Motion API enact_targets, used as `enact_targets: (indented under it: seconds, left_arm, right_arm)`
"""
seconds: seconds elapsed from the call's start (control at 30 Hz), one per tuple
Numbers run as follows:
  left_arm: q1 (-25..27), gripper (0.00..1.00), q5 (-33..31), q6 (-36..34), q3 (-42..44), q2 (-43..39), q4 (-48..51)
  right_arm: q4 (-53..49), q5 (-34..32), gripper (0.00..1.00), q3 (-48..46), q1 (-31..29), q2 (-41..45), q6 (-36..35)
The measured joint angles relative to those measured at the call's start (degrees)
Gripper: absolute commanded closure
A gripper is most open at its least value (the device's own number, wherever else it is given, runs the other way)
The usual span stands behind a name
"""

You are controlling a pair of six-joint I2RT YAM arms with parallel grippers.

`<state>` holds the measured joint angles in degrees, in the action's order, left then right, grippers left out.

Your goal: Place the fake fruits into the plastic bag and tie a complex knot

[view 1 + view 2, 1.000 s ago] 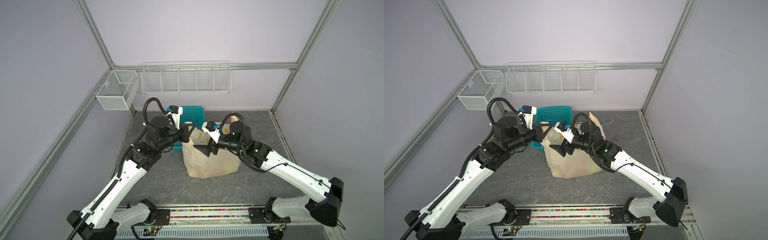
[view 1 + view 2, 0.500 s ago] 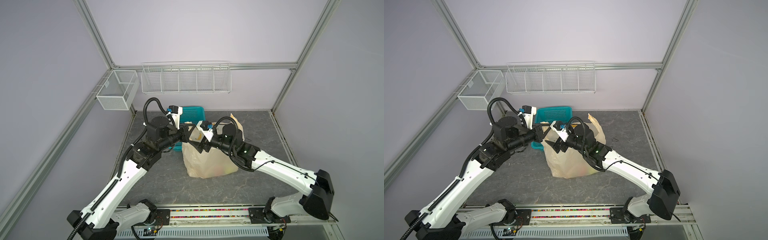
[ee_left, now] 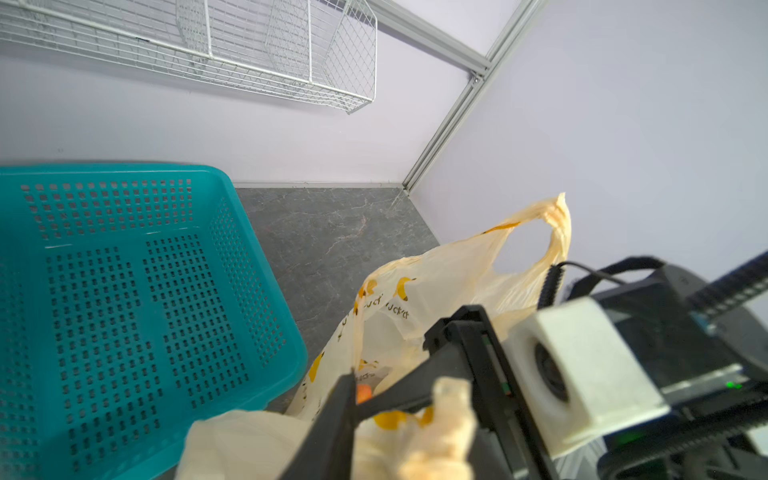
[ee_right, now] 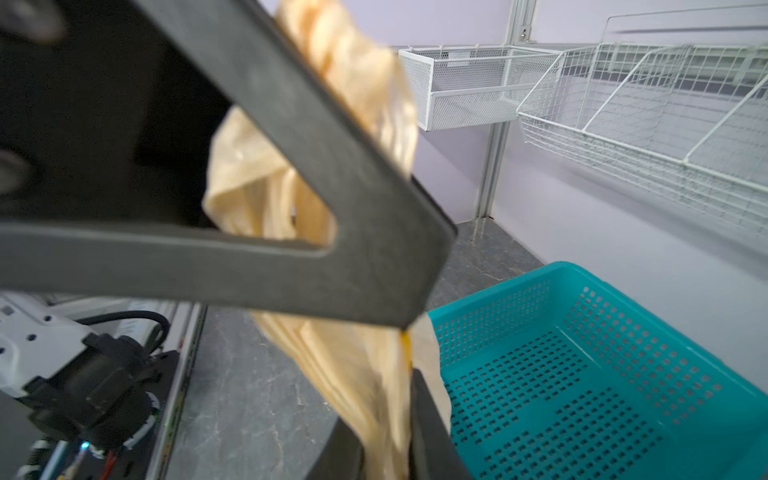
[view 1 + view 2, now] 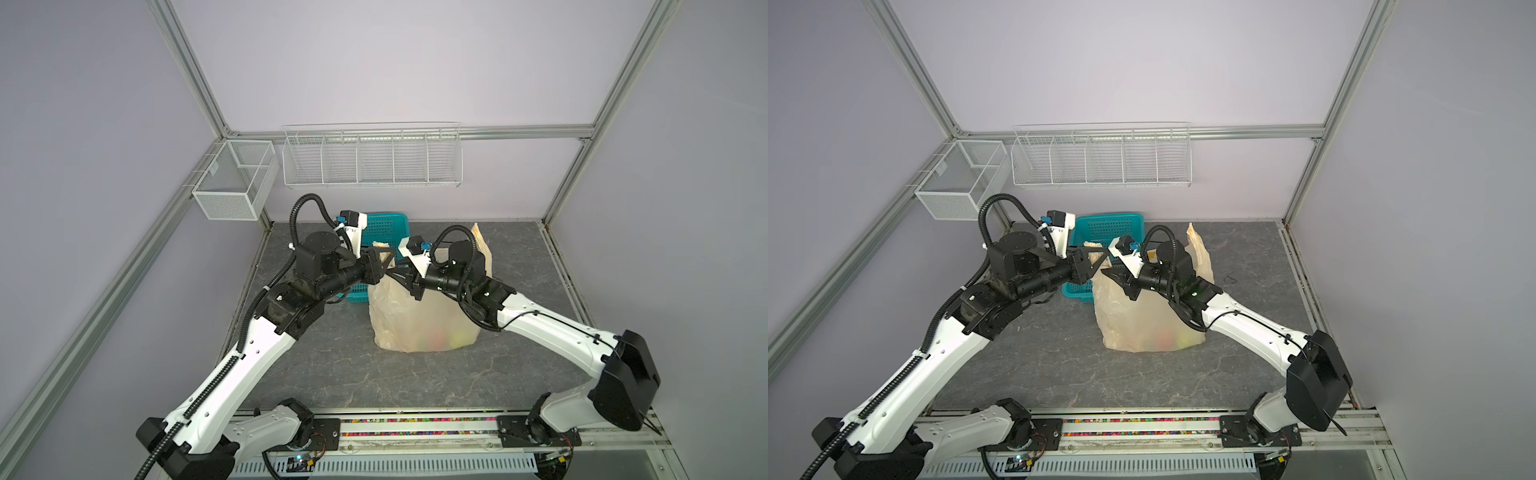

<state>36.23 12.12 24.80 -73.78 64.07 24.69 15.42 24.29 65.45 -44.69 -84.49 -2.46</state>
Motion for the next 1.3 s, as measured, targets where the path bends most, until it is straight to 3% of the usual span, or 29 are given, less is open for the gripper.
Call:
enact_targets:
  seconds: [0.1,0.2,0.43,0.73,0.87,0.97,1.07,1.17,1.23,1.3]
  left_arm:
    - [-0.63,0.29,1.55,-4.24,-1.53,-0.13,1.38]
    - [-1.86,0.25,4.37,-9.97,-3.52,-1.01,4.31]
    - [-8.50,0.22,18.60,-24.37,-6.93,-3.56,13.38]
    - [-8.59,0.26,29.86,-32.44,-8.98,0.81,15.56]
    - [-8.59,0.37,32.52,-33.11,-10.69,4.57,15.50]
    - [-8.59,0.57,34.03,-32.70,-10.78,5.95,15.52]
    - [-8.59,0.82,34.71,-31.91,-10.75,6.36,14.84]
    - [-8.59,0.98,34.32,-29.14,-9.53,5.75,11.76]
    - [-8.59,1.00,33.33,-25.73,-7.78,4.81,8.68]
    - [-8.59,1.00,31.95,-21.46,-5.62,3.67,5.44]
  right_arm:
    - [-0.11,2.47,0.89,-1.03,0.44,0.09,-0.02]
    - [-0.37,5.18,0.90,-1.86,1.07,0.52,-0.04]
    - [-1.20,11.63,0.91,-2.38,3.37,2.21,0.37]
    - [-6.62,17.97,0.92,-1.68,3.63,2.40,-1.25]
    - [-8.13,19.34,0.92,-1.14,3.63,2.40,-1.84]
    - [-8.96,19.52,0.92,-0.68,3.63,2.40,-2.05]
    - [-10.32,19.26,0.87,-0.22,3.63,2.40,-2.25]
    - [-12.57,17.07,0.62,0.81,3.63,2.45,-2.49]
    - [-14.71,13.57,0.43,1.16,3.67,3.19,-3.02]
    - [-15.74,9.38,0.31,0.42,3.72,5.22,-2.82]
